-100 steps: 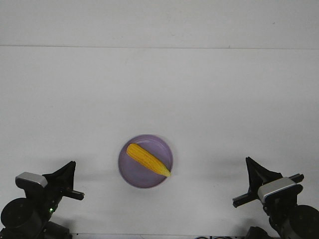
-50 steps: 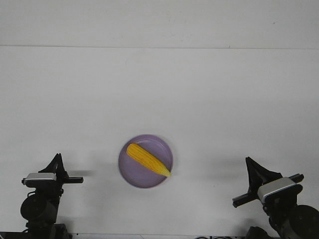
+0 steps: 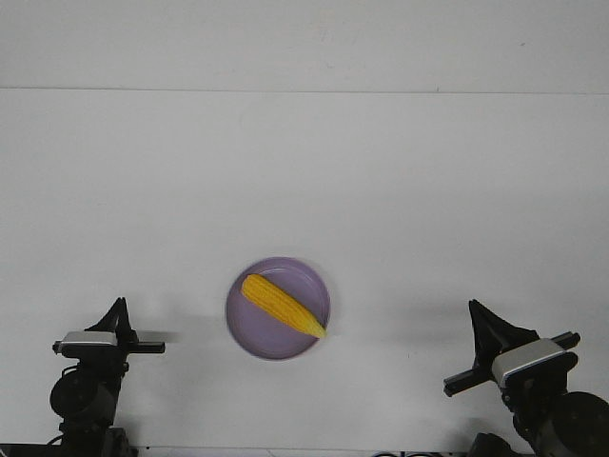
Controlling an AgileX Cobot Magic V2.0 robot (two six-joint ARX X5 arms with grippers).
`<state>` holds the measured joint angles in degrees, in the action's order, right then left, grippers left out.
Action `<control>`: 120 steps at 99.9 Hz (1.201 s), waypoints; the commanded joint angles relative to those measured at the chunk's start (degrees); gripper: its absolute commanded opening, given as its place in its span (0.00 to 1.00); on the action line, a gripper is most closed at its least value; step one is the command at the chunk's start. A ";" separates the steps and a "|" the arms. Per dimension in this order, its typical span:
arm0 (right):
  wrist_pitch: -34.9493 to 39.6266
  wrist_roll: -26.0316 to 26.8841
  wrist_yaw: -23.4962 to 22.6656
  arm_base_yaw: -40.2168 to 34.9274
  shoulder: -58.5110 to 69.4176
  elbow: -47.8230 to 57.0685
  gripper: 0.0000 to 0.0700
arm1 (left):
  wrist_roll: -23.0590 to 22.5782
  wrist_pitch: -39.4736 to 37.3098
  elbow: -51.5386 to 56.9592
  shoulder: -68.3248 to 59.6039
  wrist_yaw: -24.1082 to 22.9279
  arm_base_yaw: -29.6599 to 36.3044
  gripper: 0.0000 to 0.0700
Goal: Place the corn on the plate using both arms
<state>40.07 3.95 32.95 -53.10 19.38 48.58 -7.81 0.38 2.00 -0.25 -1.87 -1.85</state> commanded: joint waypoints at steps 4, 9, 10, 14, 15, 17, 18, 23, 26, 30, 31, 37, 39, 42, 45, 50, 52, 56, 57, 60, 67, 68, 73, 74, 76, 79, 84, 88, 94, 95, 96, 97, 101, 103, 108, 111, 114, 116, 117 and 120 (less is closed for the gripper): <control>-0.61 0.76 0.07 -0.57 0.11 0.48 0.02 | -0.04 -0.61 -1.22 0.09 0.09 0.02 0.02; -0.61 0.76 0.07 -0.57 0.11 0.48 0.02 | -0.07 -0.55 -1.22 0.09 0.09 0.04 0.02; -0.61 0.76 0.07 -0.57 0.11 0.48 0.02 | -0.04 -0.55 -1.22 0.07 0.09 0.04 0.02; -0.63 0.76 0.07 -0.57 0.11 0.48 0.02 | -0.04 -0.52 -1.20 0.07 0.09 0.04 0.02; -0.61 0.76 0.07 -0.57 0.11 0.48 0.02 | -0.07 -0.52 -1.20 0.07 0.09 0.04 0.02; -0.61 0.76 0.07 -0.57 0.11 0.48 0.02 | -0.07 -0.52 -1.20 0.09 0.09 0.02 0.02; -0.61 0.76 0.07 -0.57 0.11 0.48 0.02 | -0.07 -0.52 -1.20 0.09 0.09 0.02 0.02; -0.61 0.76 0.07 -0.57 0.11 0.48 0.02 | -0.04 -0.52 -1.20 0.07 0.09 0.04 0.02; -0.61 0.76 0.07 -0.57 0.11 0.48 0.02 | -0.07 -0.52 -1.20 0.07 0.13 0.04 0.02; -0.61 0.76 0.07 -0.57 0.11 0.48 0.02 | -0.04 -0.52 -1.20 0.07 0.13 0.04 0.02; -0.61 0.76 0.07 -0.57 0.11 0.48 0.02 | -0.07 -0.52 -1.20 0.07 0.13 0.04 0.02; -0.61 0.76 0.07 -0.57 0.11 0.48 0.02 | -0.07 -0.52 -1.20 0.07 0.13 0.04 0.02; -0.61 0.76 0.07 -0.57 0.11 0.48 0.02 | -0.04 -0.52 -1.20 0.07 0.13 0.04 0.02; -0.61 0.76 0.07 -0.57 0.11 0.48 0.02 | -0.07 -0.52 -1.20 0.07 0.13 0.04 0.02; -0.61 0.76 0.07 -0.57 0.11 0.48 0.02 | -0.04 -0.52 -1.20 0.07 0.13 0.04 0.02; -0.61 0.76 0.07 -0.57 0.11 0.48 0.02 | -0.07 -0.52 -1.20 0.07 0.13 0.04 0.02; -0.63 0.76 0.07 -0.57 0.11 0.48 0.02 | -0.07 -0.52 -1.20 0.07 0.13 0.02 0.02; -0.61 0.76 0.07 -0.57 0.11 0.48 0.02 | -0.04 -0.50 -1.20 0.07 0.13 0.04 0.02; -0.61 0.76 0.07 -0.57 0.11 0.48 0.02 | -0.07 -0.50 -1.20 0.07 0.13 0.04 0.02; -0.63 0.76 0.07 -0.57 0.11 0.48 0.02 | -0.04 -0.52 -1.20 0.07 0.13 0.04 0.02; -0.61 0.72 0.09 -0.57 0.11 0.48 0.02 | -0.04 -0.52 -1.20 0.07 0.13 0.04 0.02; -0.61 0.68 0.09 -0.57 0.11 0.48 0.02 | -0.07 -0.52 -1.20 0.07 0.13 0.04 0.02; -0.61 0.44 0.11 -0.57 0.11 0.48 0.02 | -0.07 -0.52 -1.20 0.07 0.13 0.04 0.02; -0.61 0.48 0.11 -0.57 0.11 0.48 0.02 | -0.07 -0.52 -1.20 0.07 0.13 0.04 0.02; -0.63 0.50 0.09 -0.57 0.11 0.48 0.02 | -0.07 -0.50 -1.20 0.07 0.13 0.02 0.02; -0.59 0.50 0.09 -0.57 0.11 0.48 0.02 | -0.04 -0.52 -1.20 0.07 0.13 0.02 0.02; -0.63 0.46 0.11 0.09 0.11 0.48 0.02 | -0.07 -0.52 -1.20 0.07 0.13 0.04 0.02; -0.63 -1.49 0.09 1.70 0.11 0.48 0.02 | -0.07 -0.50 -1.20 0.07 0.13 0.04 0.02; -0.92 -2.91 -0.66 6.29 0.11 0.33 0.02 | -0.07 -0.52 -1.20 0.07 0.13 0.02 0.02; -1.07 -2.91 -0.90 7.28 0.11 0.22 0.02 | -0.04 -0.52 -1.20 0.07 0.13 0.02 0.02; -1.27 -2.95 -1.22 8.31 0.11 0.09 0.02 | -0.07 -0.52 -1.20 0.07 0.13 0.04 0.02; -1.51 -3.02 -1.62 9.42 0.11 -0.07 0.02 | -0.07 -0.52 -1.20 0.07 0.13 0.04 0.02; -2.71 -3.65 -3.41 14.08 0.11 -0.92 0.02 | -0.04 -0.52 -1.20 0.07 0.13 0.04 0.02; -3.34 -4.04 -4.55 16.52 0.09 -1.49 0.02 | -0.04 -0.52 -1.20 0.07 0.13 0.04 0.02; -4.96 -5.57 -7.74 22.73 -0.48 -3.26 0.02 | -0.07 -0.50 -1.20 0.07 0.13 0.02 0.02; -6.40 -6.88 -9.81 26.34 -0.98 -4.76 0.02 | -0.04 -0.52 -1.20 0.07 0.13 0.04 0.02; -7.98 -8.28 -12.02 29.79 -1.55 -6.54 0.02 | -0.07 -0.52 -1.20 0.07 0.13 0.04 0.02; -9.20 -9.05 -13.57 32.09 -2.10 -7.93 0.02 | -0.07 -0.50 -1.20 0.07 0.13 0.04 0.02; -9.94 -9.35 -14.27 33.20 -2.40 -8.66 0.02 | -0.07 -0.50 -1.20 0.07 0.13 0.04 0.02; -12.33 -10.12 -16.61 36.63 -3.43 -11.15 0.02 | -0.07 -0.50 -1.20 0.07 0.13 0.04 0.02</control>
<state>31.35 -2.26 20.40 -22.96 17.30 40.75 -7.81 0.43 2.00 -0.25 -1.72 -1.80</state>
